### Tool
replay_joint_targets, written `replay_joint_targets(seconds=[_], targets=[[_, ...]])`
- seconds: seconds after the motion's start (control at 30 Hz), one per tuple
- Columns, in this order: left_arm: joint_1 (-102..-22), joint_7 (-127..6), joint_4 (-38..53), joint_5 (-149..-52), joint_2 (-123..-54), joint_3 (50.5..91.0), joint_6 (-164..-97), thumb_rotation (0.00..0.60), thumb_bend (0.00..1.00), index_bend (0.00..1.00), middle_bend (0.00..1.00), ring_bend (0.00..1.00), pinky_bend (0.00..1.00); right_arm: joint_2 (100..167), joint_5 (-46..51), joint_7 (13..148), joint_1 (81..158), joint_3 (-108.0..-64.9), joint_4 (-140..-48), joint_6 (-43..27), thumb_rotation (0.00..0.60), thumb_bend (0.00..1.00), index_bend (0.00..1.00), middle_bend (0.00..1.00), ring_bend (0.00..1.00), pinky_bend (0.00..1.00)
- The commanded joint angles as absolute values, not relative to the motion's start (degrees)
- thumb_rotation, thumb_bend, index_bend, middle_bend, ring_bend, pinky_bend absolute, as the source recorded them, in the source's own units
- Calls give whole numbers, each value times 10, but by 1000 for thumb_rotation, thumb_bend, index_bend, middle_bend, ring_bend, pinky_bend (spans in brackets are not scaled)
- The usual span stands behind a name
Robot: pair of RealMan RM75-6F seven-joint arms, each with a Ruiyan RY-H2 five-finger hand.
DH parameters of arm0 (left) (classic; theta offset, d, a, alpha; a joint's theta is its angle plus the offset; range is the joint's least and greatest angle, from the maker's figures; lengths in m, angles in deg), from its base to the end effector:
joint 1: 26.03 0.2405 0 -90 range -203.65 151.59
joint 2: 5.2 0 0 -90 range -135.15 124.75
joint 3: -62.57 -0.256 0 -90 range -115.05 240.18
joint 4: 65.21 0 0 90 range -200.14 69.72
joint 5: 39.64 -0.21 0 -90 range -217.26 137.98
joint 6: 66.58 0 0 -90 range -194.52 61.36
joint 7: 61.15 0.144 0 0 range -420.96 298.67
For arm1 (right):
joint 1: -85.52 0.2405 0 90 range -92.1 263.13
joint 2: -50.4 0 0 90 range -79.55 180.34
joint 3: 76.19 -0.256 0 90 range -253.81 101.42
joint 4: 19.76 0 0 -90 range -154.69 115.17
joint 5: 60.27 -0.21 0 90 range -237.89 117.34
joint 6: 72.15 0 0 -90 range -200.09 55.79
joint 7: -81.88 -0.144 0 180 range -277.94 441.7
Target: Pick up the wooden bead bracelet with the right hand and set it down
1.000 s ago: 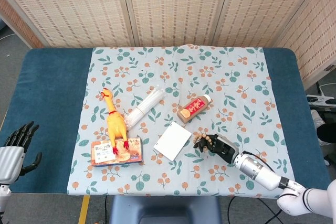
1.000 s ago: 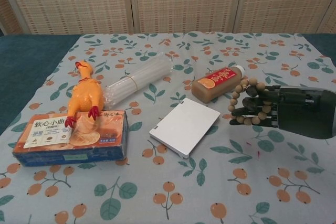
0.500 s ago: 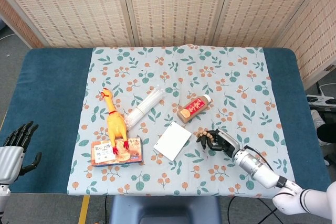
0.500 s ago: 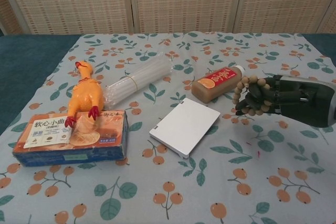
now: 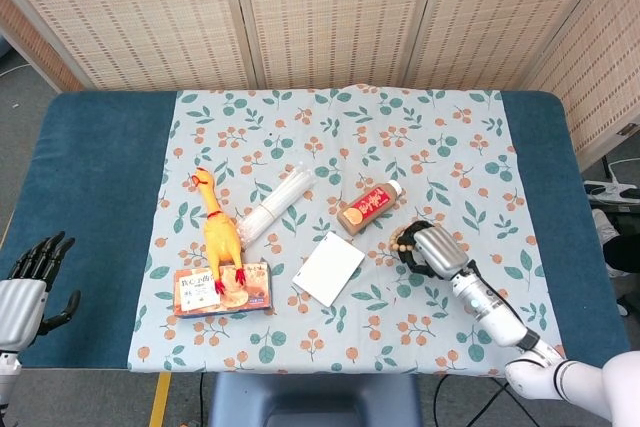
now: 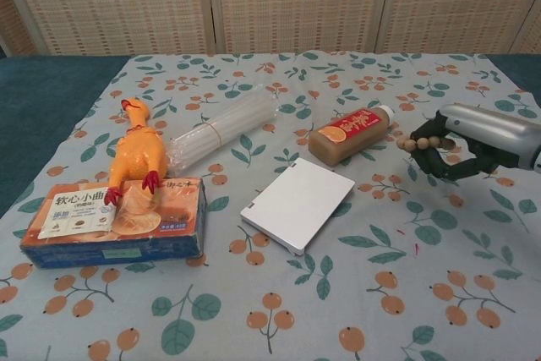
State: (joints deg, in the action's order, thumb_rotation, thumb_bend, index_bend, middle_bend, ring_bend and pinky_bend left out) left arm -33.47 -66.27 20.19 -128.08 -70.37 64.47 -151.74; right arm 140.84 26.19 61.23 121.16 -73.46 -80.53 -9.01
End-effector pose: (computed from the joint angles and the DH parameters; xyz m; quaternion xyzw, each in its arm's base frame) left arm -0.3204 0.1938 0.1609 -0.6176 -0.3655 -0.4007 0.5696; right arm -0.2532 -0.3253 -0.0045 0.7277 -0.4197 0.4074 0.3582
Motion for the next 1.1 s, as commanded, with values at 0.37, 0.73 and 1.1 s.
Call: replay_joint_targets(seconds=[0.37,0.73,1.1], targets=[[-335,-664,201,-1279,-704,645,-1515,600,455,0,0,0,143,1373,175,965,1206,-742,-843,-227,600,369,29,277,40,54],[-335,-661,202,-1279,-704,645,-1515,600,452,0,0,0,143,1284,99,1080,1197,-750,-978,-234,600,132,0,37,0,0],[-336,-657,203,-1282,-706,643,-1514,600,451,0,0,0,143,1249,106,1087,1174,-756,-1026,-179,600,128,0,0,0,0]])
